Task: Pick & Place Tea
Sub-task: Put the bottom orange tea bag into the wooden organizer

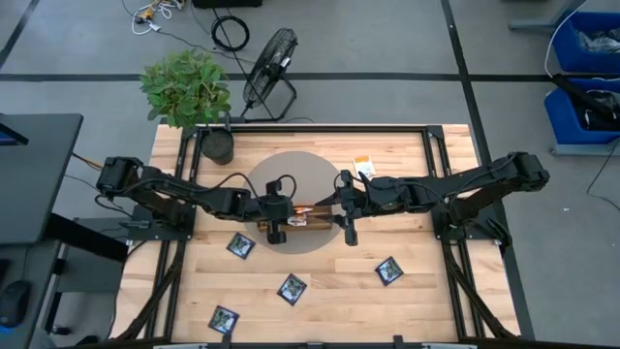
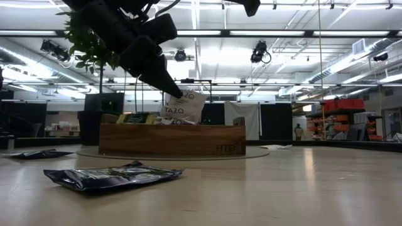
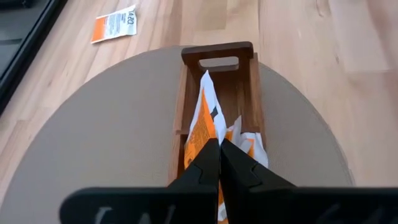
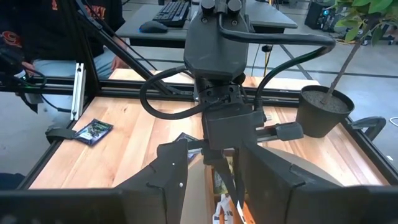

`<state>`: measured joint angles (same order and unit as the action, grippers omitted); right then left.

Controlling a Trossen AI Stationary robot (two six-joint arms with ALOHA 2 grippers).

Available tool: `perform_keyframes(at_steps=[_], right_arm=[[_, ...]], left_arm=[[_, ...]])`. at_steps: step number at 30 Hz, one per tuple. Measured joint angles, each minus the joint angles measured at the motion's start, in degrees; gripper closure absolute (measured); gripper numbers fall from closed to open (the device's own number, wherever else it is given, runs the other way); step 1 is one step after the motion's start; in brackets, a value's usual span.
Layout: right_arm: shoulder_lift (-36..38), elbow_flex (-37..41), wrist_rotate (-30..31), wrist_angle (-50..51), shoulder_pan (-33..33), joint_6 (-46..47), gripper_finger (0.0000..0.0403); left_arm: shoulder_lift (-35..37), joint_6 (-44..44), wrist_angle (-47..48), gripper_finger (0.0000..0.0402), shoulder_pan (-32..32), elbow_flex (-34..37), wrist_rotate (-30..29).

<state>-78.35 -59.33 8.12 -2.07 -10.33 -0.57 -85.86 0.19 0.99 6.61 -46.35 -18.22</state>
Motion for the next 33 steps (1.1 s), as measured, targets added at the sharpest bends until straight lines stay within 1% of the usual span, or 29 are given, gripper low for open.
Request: perform_keyframes(at_steps=[7, 15, 33], right_arm=[[0.00, 0.00, 0.01, 0.00, 0.00, 0.13, 0.0250], [0.00, 0.00, 0.02, 0.02, 0.00, 0.13, 0.0250], [0.00, 0.00, 0.02, 0.07, 0.00, 0.13, 0.0250]], left_arm=[[0.00, 1.50, -0.53, 0.0399, 0.71, 0.26, -0.38], [0.00, 0.92, -9.23, 0.0399, 1.03, 4.74, -1.29], [0.00, 2.00, -9.24, 0.0399, 1.88, 4.81, -2.35]])
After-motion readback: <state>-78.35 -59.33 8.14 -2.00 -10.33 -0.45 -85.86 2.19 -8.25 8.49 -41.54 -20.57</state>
